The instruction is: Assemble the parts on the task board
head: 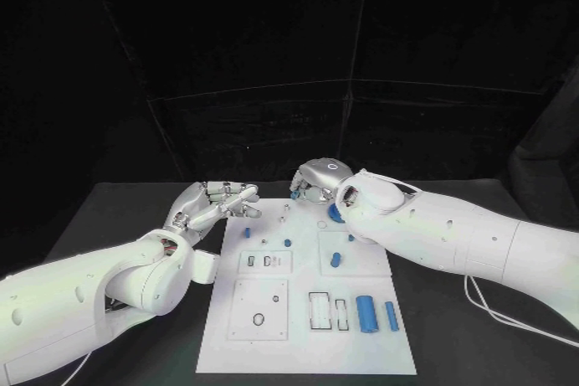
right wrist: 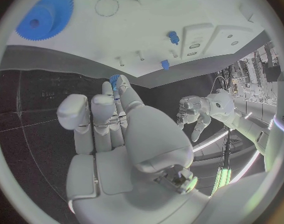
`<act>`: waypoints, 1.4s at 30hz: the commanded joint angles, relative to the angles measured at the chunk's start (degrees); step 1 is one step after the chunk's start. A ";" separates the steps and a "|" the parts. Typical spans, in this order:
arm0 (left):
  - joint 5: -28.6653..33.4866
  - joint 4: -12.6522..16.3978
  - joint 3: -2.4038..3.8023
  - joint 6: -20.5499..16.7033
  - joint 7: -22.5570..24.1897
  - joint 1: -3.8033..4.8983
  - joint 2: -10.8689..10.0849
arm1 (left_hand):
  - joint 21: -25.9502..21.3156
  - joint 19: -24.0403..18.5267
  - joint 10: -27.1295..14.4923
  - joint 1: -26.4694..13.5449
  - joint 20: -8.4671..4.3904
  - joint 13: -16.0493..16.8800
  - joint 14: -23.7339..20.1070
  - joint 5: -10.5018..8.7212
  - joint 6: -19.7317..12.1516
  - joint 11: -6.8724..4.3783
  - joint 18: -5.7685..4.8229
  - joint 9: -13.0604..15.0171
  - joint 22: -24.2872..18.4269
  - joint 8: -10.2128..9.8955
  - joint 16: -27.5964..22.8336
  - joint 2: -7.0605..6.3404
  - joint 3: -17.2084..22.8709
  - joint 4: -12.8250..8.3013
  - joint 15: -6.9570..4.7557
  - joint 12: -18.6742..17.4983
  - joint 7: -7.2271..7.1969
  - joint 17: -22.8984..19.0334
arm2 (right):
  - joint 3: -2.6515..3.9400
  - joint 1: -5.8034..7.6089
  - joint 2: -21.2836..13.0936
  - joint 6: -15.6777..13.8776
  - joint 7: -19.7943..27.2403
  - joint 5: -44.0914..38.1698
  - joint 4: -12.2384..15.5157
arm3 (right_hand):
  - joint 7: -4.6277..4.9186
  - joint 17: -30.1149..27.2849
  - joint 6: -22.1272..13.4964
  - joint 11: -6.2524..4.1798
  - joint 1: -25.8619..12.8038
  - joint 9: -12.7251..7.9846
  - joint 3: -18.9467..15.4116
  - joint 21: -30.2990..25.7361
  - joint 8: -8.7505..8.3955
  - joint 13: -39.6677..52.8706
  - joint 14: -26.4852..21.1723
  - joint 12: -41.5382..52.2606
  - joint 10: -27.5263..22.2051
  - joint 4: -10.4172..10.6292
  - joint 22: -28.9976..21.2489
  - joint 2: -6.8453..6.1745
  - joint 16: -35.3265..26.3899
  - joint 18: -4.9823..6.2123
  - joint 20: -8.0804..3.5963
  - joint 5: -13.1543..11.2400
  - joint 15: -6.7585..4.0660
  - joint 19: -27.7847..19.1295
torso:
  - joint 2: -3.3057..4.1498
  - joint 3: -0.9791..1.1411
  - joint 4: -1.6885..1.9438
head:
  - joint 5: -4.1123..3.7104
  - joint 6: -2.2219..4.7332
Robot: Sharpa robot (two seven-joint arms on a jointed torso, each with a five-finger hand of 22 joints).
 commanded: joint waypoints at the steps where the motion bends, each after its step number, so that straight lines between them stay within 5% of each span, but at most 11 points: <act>1: 0.19 0.22 0.06 0.73 0.46 0.15 0.03 | -0.29 -0.06 0.00 -0.77 0.52 0.05 -0.51 0.18 0.11 0.28 0.73 -0.06 -0.06 -0.36 -0.22 -0.02 -0.32 0.11 0.06 -0.22 0.21 0.06 | 0.03 0.17 0.70 0.55 0.54 0.23 -0.79 | 0.11 0.16 0.21 0.22 -0.42 0.06 0.20 0.36 -0.22 -0.09 -0.19 -0.29 0.06 0.03 0.16 -0.05 0.37 -1.14 0.17 -0.11 -0.14 0.10 | 0.34 -0.09 0.16 | -0.17 -0.04; 8: 0.20 0.25 0.06 0.72 0.46 0.28 -0.05 | -0.29 -0.06 0.00 -0.77 0.52 0.05 -0.51 0.18 0.11 0.28 0.73 -0.06 -0.06 -0.36 -0.22 -0.02 -0.32 0.11 0.06 -0.22 0.21 0.06 | 0.00 0.18 2.05 3.58 0.83 0.24 -2.36 | 0.13 0.25 0.07 0.25 -0.63 0.03 0.23 0.46 -0.30 -0.11 -0.16 -0.32 -0.08 0.00 0.28 -0.17 0.51 -1.15 0.20 -0.13 -0.11 0.09 | 0.49 -0.10 0.23 | -0.21 -0.13; 42: 0.20 -0.03 0.06 1.66 0.13 0.74 0.08 | -0.35 -0.03 0.02 -0.78 0.53 0.08 -0.52 0.19 0.15 0.27 0.74 -0.05 -0.10 -0.39 -0.26 -0.02 -0.41 0.05 0.07 -0.26 0.19 0.17 | -0.04 0.15 5.31 7.75 -1.16 -1.59 -5.42 | 0.28 0.11 -0.47 0.42 -1.59 -0.03 0.28 0.60 -0.46 -0.12 -0.25 -0.37 -0.64 0.05 0.29 -0.47 0.62 -1.13 0.33 -0.27 0.04 -0.18 | 0.43 -0.12 0.27 | 0.25 -0.89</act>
